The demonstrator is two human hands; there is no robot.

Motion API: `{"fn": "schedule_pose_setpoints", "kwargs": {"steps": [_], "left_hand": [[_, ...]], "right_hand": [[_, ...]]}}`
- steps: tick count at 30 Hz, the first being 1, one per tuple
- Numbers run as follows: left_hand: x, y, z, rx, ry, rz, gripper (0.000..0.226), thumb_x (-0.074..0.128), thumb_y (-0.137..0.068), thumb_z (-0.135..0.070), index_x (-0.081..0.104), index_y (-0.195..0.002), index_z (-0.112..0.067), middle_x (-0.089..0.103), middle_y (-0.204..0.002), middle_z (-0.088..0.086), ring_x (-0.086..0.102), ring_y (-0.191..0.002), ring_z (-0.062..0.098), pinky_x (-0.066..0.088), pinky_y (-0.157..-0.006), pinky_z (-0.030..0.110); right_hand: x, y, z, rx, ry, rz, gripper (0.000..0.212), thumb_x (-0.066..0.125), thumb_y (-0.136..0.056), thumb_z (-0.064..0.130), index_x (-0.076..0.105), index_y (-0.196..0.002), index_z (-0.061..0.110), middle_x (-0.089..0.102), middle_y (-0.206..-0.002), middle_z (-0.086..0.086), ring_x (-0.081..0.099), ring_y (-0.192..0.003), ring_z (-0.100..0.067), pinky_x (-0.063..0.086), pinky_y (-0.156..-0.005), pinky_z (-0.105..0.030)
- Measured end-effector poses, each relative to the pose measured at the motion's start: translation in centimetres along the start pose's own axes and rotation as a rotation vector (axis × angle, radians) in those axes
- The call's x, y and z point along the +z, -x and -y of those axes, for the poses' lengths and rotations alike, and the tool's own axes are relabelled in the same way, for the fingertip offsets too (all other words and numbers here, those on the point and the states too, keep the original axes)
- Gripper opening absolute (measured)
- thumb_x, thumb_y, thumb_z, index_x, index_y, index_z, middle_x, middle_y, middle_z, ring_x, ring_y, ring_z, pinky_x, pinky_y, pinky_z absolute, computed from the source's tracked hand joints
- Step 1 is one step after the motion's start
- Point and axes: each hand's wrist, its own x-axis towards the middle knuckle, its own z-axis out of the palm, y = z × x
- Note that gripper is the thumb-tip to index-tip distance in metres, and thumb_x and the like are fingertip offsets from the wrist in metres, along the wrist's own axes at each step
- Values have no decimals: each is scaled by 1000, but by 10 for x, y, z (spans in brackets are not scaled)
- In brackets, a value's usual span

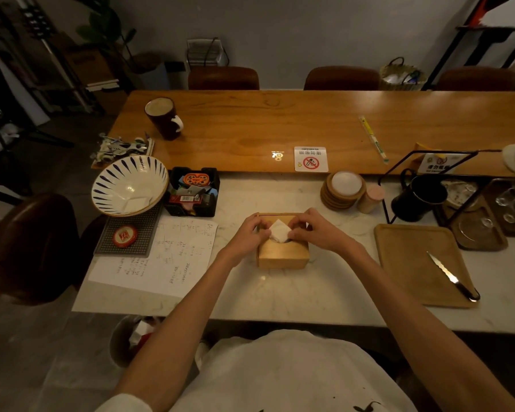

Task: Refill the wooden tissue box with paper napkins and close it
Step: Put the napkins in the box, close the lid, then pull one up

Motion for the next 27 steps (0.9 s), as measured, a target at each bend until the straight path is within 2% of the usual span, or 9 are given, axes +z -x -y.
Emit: {"fn": "schedule_pose_setpoints", "kwargs": {"steps": [4,7,9,11,12,14,16,21,27], "left_hand": [[2,2,0,-16,21,-14,4,60,-92,-14,63,-91,-18,47,-136,12,35,-137,32,30,-114,54],[2,2,-1,-28,23,-20,5,60,-91,-15,63,-90,-19,46,-138,12,34,-138,31,29,-115,51],[2,4,-2,-31,40,-12,7,61,-92,-14,64,-98,-13,47,-136,5,34,-138,23,32,-113,37],[2,7,-6,-17,22,13,19,64,-91,-16,63,-108,-8,47,-128,-4,37,-129,16,37,-100,22],[3,7,-5,-20,4,17,21,66,-90,-18,63,-110,-11,45,-133,-2,36,-130,18,37,-102,25],[4,8,-4,-28,-17,4,18,68,-88,-21,64,-105,-18,31,-153,4,27,-142,23,28,-115,43],[5,7,-3,-23,-17,-11,11,68,-86,-23,65,-97,-23,29,-155,7,24,-145,27,23,-118,51],[6,7,-4,-48,-13,6,19,66,-89,-19,64,-107,-15,21,-159,5,18,-148,23,19,-120,46],[2,5,2,-16,51,23,6,62,-92,-22,66,-95,-25,23,-159,3,20,-148,22,22,-120,45]], "right_hand": [[2,-2,-4,0,5,0,21,68,-89,31,70,-107,20,45,-113,-3,49,-97,-13,40,-80,-18],[4,-2,-5,1,-9,-7,17,67,-89,30,68,-104,20,44,-114,-4,48,-96,-11,40,-77,-15],[4,-1,-6,-4,-30,-11,16,67,-90,29,67,-103,20,44,-114,-3,47,-93,-8,40,-76,-15],[4,1,-7,-8,-46,-9,17,67,-90,28,67,-104,18,43,-113,-3,47,-92,-8,41,-76,-15],[4,1,-7,-10,-44,-5,17,66,-91,28,66,-104,18,43,-113,-3,47,-93,-8,41,-77,-15],[4,0,-6,-22,-25,0,17,65,-92,27,65,-105,17,42,-113,-3,46,-93,-8,41,-76,-15],[5,0,-6,-33,-14,-6,15,63,-93,26,64,-106,18,42,-113,-2,46,-91,-6,41,-76,-13],[7,2,-8,-48,-55,-32,15,66,-91,24,64,-105,18,40,-108,0,45,-89,-2,39,-79,-14],[8,3,-11,-58,-79,-36,13,67,-90,23,64,-103,22,40,-106,2,46,-92,-6,41,-81,-14]]}}
